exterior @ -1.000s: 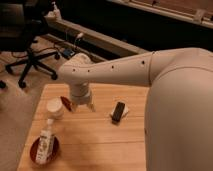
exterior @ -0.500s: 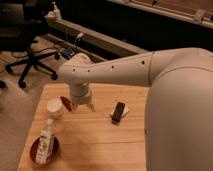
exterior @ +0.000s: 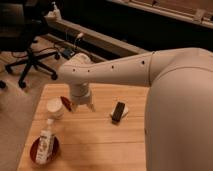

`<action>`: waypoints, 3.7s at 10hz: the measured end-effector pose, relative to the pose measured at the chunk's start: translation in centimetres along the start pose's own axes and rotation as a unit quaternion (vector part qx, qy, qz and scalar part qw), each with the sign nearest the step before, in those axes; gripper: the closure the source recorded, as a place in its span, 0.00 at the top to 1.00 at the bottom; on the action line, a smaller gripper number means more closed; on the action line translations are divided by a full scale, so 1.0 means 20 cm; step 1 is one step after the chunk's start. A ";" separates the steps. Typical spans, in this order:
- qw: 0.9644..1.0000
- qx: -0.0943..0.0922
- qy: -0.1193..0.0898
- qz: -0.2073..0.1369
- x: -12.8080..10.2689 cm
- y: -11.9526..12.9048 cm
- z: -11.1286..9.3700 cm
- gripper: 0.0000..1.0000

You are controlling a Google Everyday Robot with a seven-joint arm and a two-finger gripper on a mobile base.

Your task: Move the arm in a circular motion

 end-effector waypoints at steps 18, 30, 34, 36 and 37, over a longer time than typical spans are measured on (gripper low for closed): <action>0.981 0.011 -0.083 0.174 -0.63 -1.35 -0.21 0.65; 0.996 0.050 -0.008 -0.073 0.39 -0.43 -0.07 0.65; 0.979 0.021 -0.017 -0.200 0.23 0.08 -0.08 0.65; 0.968 0.020 -0.049 -0.246 -0.06 0.23 -0.08 0.65; 0.962 0.023 -0.068 -0.262 -0.23 0.28 -0.10 0.65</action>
